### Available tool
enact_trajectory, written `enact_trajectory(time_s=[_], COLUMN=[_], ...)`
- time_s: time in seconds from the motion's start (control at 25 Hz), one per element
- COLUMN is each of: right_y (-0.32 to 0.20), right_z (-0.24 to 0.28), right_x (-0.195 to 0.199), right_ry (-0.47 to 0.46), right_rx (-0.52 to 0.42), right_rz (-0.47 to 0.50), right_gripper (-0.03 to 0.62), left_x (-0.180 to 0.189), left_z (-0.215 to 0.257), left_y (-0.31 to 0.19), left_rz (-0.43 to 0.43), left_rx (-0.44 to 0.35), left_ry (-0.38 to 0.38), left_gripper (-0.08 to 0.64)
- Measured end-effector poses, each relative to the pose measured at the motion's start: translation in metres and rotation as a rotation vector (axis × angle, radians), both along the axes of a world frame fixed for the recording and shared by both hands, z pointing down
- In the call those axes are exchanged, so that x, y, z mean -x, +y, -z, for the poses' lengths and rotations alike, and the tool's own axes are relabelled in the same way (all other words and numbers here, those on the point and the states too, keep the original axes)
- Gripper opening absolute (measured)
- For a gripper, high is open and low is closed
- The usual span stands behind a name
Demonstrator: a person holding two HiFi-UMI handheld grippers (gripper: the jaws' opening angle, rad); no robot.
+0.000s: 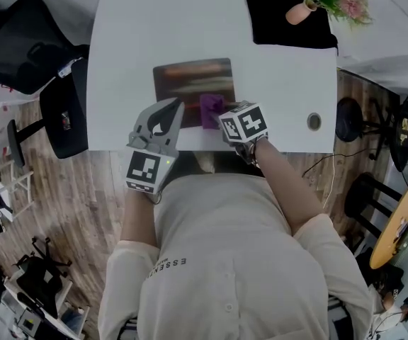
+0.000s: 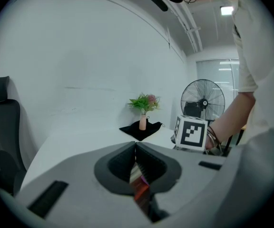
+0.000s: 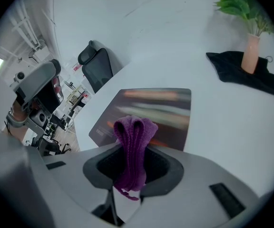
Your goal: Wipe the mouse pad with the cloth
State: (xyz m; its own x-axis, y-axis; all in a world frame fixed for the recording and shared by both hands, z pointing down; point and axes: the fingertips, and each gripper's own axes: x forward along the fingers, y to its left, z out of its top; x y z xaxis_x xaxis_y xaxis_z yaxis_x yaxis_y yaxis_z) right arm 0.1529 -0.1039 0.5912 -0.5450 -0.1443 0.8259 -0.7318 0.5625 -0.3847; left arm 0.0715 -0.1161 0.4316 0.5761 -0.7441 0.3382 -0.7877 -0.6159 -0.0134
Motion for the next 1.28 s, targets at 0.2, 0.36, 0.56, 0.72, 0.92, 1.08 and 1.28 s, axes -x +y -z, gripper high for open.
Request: enact_trajectory(time_s=[0.2, 0.36, 0.56, 0.72, 0.92, 1.08, 1.28], right_y=[-0.006, -0.012, -0.018, -0.022, -0.035, -0.053, -0.073], right_z=[0.0, -0.001, -0.002, -0.001, 0.014, 0.058, 0.122], right_x=[-0.028, -0.05, -0.074, -0.089, -0.105, -0.094, -0.068], right_ry=[0.004, 0.01, 0.018, 0.064, 0.123, 0.046, -0.026], right_rx=[0.001, 0.006, 0.009, -0.016, -0.104, -0.258, -0.482], right_rz=[-0.002, -0.014, -0.038, -0.038, -0.045, -0.051, -0.046], right_gripper=[0.11, 0.11, 0.112, 0.11, 0.109, 0.108, 0.107], left_x=[-0.022, -0.035, -0.045, -0.047, -0.046, -0.04, -0.025], left_z=[0.0, -0.002, -0.003, -0.002, 0.007, 0.017, 0.042], left_y=[-0.006, -0.012, -0.019, -0.024, -0.03, -0.035, -0.042], left_rz=[0.012, 0.01, 0.016, 0.027, 0.034, 0.038, 0.042], left_rx=[0.006, 0.0, 0.002, 0.0, -0.013, -0.023, -0.06], left_ry=[0.005, 0.003, 0.006, 0.013, 0.021, 0.012, 0.015], left_gripper=[0.003, 0.003, 0.003, 0.003, 0.003, 0.003, 0.003])
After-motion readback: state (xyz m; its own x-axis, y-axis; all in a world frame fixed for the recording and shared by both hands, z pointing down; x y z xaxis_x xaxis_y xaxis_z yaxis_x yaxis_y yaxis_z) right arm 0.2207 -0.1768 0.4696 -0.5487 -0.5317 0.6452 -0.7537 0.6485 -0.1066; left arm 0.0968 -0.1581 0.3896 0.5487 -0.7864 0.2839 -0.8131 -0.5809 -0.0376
